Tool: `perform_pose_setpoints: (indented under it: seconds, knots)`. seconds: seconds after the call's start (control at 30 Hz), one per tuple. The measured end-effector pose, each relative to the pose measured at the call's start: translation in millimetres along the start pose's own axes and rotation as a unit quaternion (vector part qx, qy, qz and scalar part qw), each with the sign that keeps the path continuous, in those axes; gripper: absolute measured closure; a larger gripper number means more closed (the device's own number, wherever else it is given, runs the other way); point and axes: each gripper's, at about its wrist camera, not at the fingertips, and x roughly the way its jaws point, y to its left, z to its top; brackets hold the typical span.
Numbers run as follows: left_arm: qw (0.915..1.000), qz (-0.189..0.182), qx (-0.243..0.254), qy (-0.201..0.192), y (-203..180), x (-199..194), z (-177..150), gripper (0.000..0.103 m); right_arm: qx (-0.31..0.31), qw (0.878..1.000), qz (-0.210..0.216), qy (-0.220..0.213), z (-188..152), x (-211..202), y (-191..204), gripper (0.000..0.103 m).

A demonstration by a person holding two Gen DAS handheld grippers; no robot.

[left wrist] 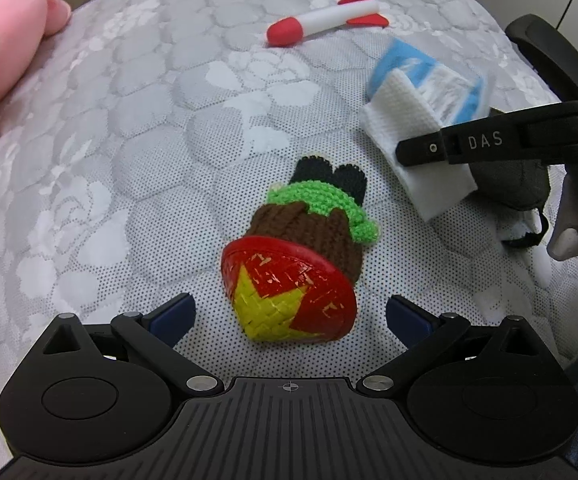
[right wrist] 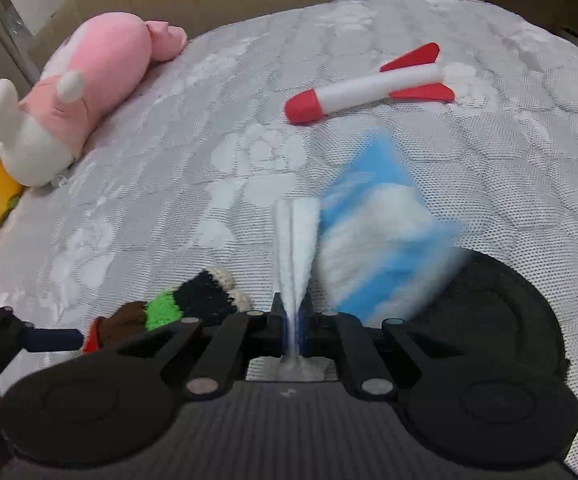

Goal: Organize soft objects

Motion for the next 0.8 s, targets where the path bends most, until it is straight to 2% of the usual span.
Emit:
perform_pose_setpoints:
  seconds: [0.03,0.07,0.1,0.17,0.27,0.3,0.5,0.6,0.67,0.73,0.77,0.8]
  knots:
    - [1.0,-0.001,0.0,0.0,0.3,0.2,-0.1,0.0,0.002,1.0,0.015,-0.003,-0.1,-2.1,1.7,0.097]
    - [1.0,-0.002,-0.001,0.0,0.9,0.7,-0.5,0.0,0.013,0.999,0.048,-0.008,-0.2,-6.1,3.6,0.097]
    - [1.0,-0.007,-0.006,0.002,2.2,2.1,-0.5,0.0,0.035,0.995,0.097,-0.006,-0.1,-9.3,4.1,0.097]
    - [0.9989,-0.03,-0.031,0.019,10.3,9.2,-0.1,0.0,0.081,0.978,0.194,0.011,0.0,-11.1,3.5,0.097]
    - [0.9898,-0.071,-0.107,0.061,30.0,27.4,-1.1,0.0,0.085,0.969,0.228,0.035,-1.7,-6.3,9.1,0.097]
    - [0.984,-0.085,-0.139,0.073,37.6,33.1,-1.9,0.0,0.08,0.973,0.211,0.034,-1.9,-6.0,8.1,0.097]
    - [0.9516,-0.121,-0.271,0.079,67.1,42.2,-0.6,0.0,0.052,0.992,0.109,0.027,-2.6,-4.2,1.7,0.096]
    - [0.9407,-0.131,-0.303,0.078,72.8,42.2,-1.4,0.0,0.037,0.997,0.058,0.023,-3.0,-3.3,-1.5,0.096]
    - [0.9308,-0.155,-0.325,0.063,76.0,38.5,-4.6,0.0,0.031,0.999,0.042,0.011,-2.7,-8.7,-1.0,0.096]
    - [0.9121,-0.207,-0.352,0.037,79.4,34.6,-8.9,0.0,0.021,0.999,0.034,-0.006,-2.9,-15.5,2.0,0.096]
    - [0.9066,-0.225,-0.356,0.03,79.2,33.9,-9.3,0.0,0.018,0.999,0.033,-0.012,-2.3,-18.1,3.3,0.096]
    - [0.9108,-0.228,-0.344,0.026,75.1,33.2,-8.3,0.0,0.016,0.999,0.032,-0.016,-1.7,-20.0,4.0,0.096]
